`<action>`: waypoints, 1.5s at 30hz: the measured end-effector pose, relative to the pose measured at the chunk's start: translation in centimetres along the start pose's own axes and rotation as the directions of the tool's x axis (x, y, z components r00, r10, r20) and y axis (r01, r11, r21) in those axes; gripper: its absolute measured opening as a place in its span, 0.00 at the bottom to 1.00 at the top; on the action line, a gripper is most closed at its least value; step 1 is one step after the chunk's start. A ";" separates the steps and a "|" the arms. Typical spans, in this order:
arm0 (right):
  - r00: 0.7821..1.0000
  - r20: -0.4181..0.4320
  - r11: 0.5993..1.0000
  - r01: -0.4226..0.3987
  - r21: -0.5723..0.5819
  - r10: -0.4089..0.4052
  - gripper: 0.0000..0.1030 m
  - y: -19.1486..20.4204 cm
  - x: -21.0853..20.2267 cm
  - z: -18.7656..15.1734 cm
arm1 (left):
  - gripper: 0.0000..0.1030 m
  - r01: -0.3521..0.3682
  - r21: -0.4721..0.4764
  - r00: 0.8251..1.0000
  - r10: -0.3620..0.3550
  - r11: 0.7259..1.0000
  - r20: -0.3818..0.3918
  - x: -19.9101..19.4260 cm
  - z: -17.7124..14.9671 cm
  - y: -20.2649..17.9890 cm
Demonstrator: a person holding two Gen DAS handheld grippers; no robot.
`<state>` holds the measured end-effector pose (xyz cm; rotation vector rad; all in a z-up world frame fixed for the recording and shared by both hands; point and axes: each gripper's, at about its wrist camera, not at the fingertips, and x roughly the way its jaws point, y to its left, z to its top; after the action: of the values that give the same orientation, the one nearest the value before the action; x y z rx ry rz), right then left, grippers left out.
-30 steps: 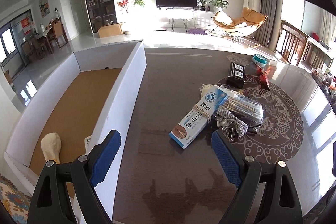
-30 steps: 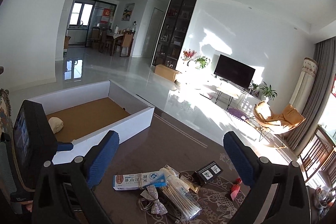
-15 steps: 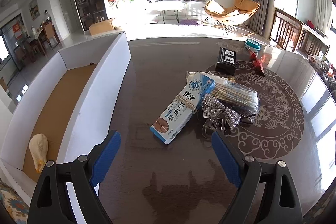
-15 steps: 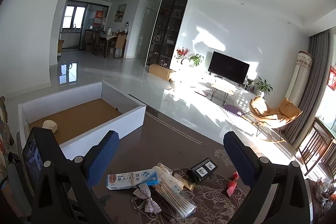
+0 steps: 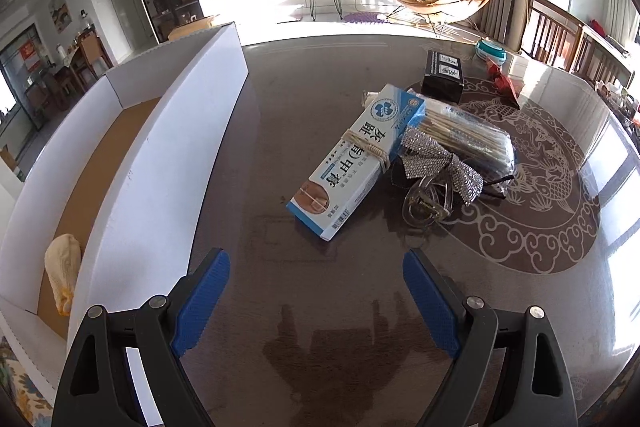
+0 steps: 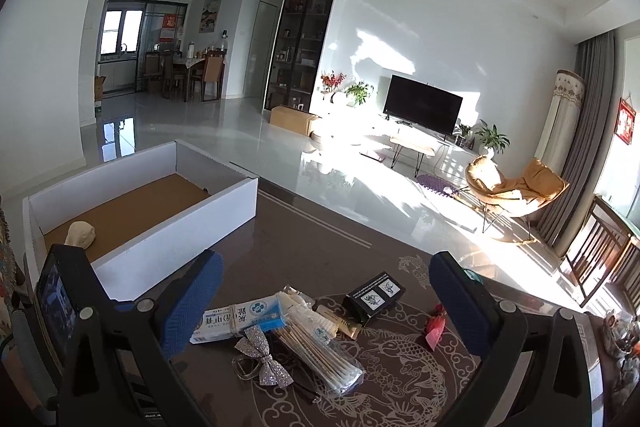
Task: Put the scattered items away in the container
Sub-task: 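Return both grippers from the box to the table, then grasp the rhinestone bow hair clip with the left gripper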
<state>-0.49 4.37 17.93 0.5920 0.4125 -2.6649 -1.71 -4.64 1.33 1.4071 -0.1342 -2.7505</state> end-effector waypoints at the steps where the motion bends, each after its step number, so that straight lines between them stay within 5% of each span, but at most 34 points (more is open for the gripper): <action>1: 1.000 -0.030 1.000 0.008 0.006 -0.008 1.00 -0.6 0.7 -1.3 | 0.86 0.006 -0.005 1.000 -0.006 1.000 -0.017 0.6 -0.5 0.2; 4: 0.983 -0.181 1.000 0.021 0.020 -0.017 1.00 -2.3 3.7 -6.9 | 0.86 0.027 -0.010 0.998 -0.028 1.000 -0.064 2.3 -2.0 0.6; 9: 0.915 -0.404 0.996 0.017 0.089 0.020 1.00 -4.5 7.8 -16.3 | 0.86 0.039 -0.005 0.993 -0.039 0.999 -0.107 4.5 -2.8 0.0; 15: 0.877 -0.480 0.993 0.033 0.110 0.024 1.00 -5.4 9.2 -21.1 | 0.90 0.092 -0.022 0.991 -0.094 0.995 -0.091 5.3 -2.3 -1.3; 17: 0.870 -0.492 0.994 0.036 0.100 0.018 1.00 -5.3 9.5 -21.5 | 0.99 0.100 -0.011 0.990 -0.101 0.995 -0.094 5.6 -1.9 -1.9; 26: 0.886 -0.454 0.976 0.013 0.216 0.089 1.00 -6.9 10.2 -22.4 | 1.00 0.129 0.013 0.988 -0.127 0.992 -0.089 6.0 -0.9 -4.7; 29: 0.887 -0.452 0.976 0.010 0.217 0.091 1.00 -6.9 10.2 -22.3 | 1.00 0.195 0.014 0.978 -0.193 0.981 -0.077 5.8 -0.5 -6.2; 38: 0.887 -0.452 0.976 0.010 0.217 0.091 1.00 -6.9 10.2 -22.3 | 1.00 0.279 -0.209 0.960 -0.275 0.937 0.046 6.7 4.1 -6.0; 42: 0.887 -0.453 0.976 0.010 0.217 0.091 1.00 -6.9 10.2 -22.3 | 1.00 0.220 -0.233 0.975 -0.222 0.947 0.017 8.5 5.5 -6.8; 45: 0.887 -0.453 0.976 0.010 0.217 0.091 1.00 -6.9 10.2 -22.3 | 0.76 0.215 -0.218 0.976 -0.215 0.952 0.024 8.5 4.8 -6.1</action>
<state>-4.31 15.40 -4.75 1.2992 0.2316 -2.5260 -10.61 1.00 -3.34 1.4391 0.3332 -2.8229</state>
